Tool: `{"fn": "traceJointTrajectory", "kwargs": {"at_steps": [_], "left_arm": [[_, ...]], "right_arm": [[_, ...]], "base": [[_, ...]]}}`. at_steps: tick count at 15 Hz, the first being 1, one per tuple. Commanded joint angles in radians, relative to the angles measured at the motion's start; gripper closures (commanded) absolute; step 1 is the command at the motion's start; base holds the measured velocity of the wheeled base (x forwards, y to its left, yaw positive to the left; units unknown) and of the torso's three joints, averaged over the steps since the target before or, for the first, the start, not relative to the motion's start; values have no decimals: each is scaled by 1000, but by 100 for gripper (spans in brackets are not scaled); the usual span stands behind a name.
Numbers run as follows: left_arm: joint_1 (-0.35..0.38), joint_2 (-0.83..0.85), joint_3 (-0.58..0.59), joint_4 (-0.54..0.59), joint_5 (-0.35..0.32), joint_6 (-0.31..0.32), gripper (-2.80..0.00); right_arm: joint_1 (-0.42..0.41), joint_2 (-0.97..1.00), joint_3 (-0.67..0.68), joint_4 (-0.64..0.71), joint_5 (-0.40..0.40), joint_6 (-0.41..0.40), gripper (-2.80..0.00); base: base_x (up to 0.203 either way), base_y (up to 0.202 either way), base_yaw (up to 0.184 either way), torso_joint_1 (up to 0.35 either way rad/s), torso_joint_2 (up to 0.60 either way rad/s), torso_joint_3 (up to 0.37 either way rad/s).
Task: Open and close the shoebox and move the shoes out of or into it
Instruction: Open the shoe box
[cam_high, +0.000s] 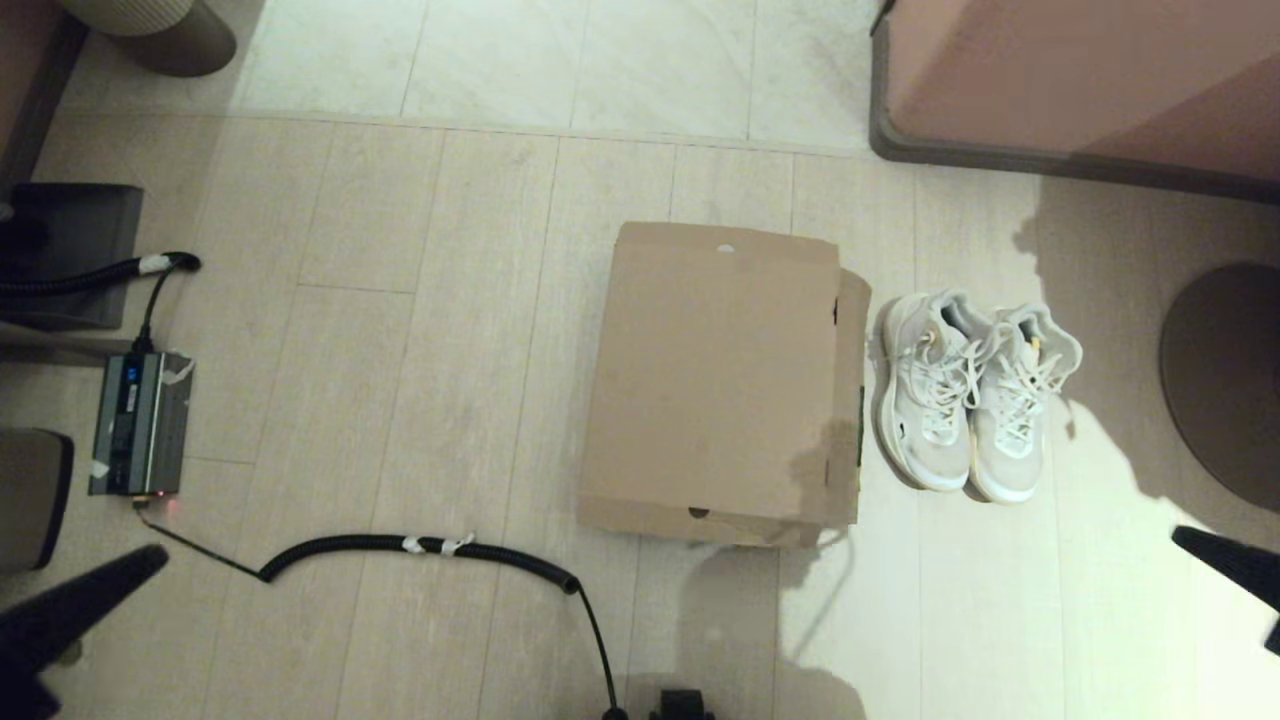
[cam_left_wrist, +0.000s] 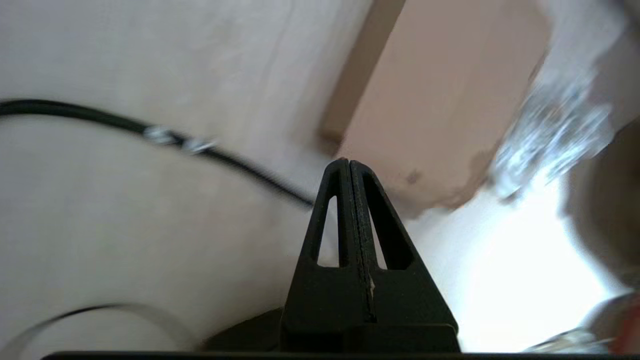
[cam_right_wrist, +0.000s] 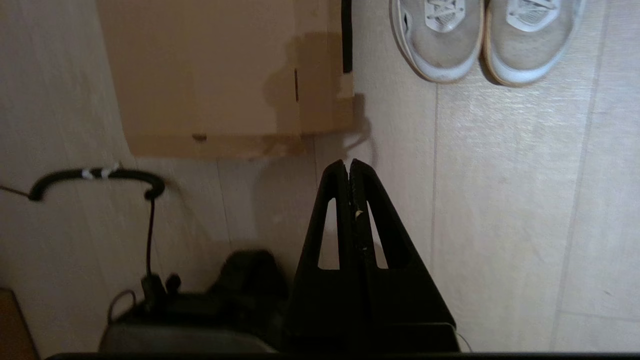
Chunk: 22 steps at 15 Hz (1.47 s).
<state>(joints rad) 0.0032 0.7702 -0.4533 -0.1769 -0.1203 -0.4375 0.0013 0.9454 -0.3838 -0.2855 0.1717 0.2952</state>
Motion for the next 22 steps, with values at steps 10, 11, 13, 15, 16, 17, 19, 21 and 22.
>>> {"fn": "traceJointTrajectory", "kwargs": {"at_steps": [10,11,13,15,16,17,19,21,22], "left_arm": [[3,373,28,-390,-89,-266,0],[3,374,40,-393,-108,-267,0],[3,376,75,-405,-153,-267,0],[3,376,88,-420,-159,-264,0],[3,374,98,-420,-159,-262,0],[3,369,115,-420,-160,-262,0],[3,366,145,-422,-174,-262,0],[3,363,151,-440,-177,-262,0],[3,360,150,-443,-177,-262,0]], "right_arm": [[8,1272,-165,-1211,197,186,-280],[7,1312,-192,-1230,216,218,-280],[-3,1379,-281,-1242,232,262,-280],[-2,1416,-335,-1244,241,315,-280],[-1,1433,-376,-1244,244,363,-280],[1,1442,-413,-1244,248,446,-280],[2,1447,-459,-1245,272,629,-280],[3,1471,-499,-1245,289,679,-280],[3,1485,-517,-1245,290,685,-280]], "base": [[0,0,0,0,0,0],[0,0,0,0,0,0],[0,0,0,0,0,0],[0,0,0,0,0,0],[0,0,0,0,0,0],[0,0,0,0,0,0],[0,0,0,0,0,0],[0,0,0,0,0,0],[0,0,0,0,0,0]]}}
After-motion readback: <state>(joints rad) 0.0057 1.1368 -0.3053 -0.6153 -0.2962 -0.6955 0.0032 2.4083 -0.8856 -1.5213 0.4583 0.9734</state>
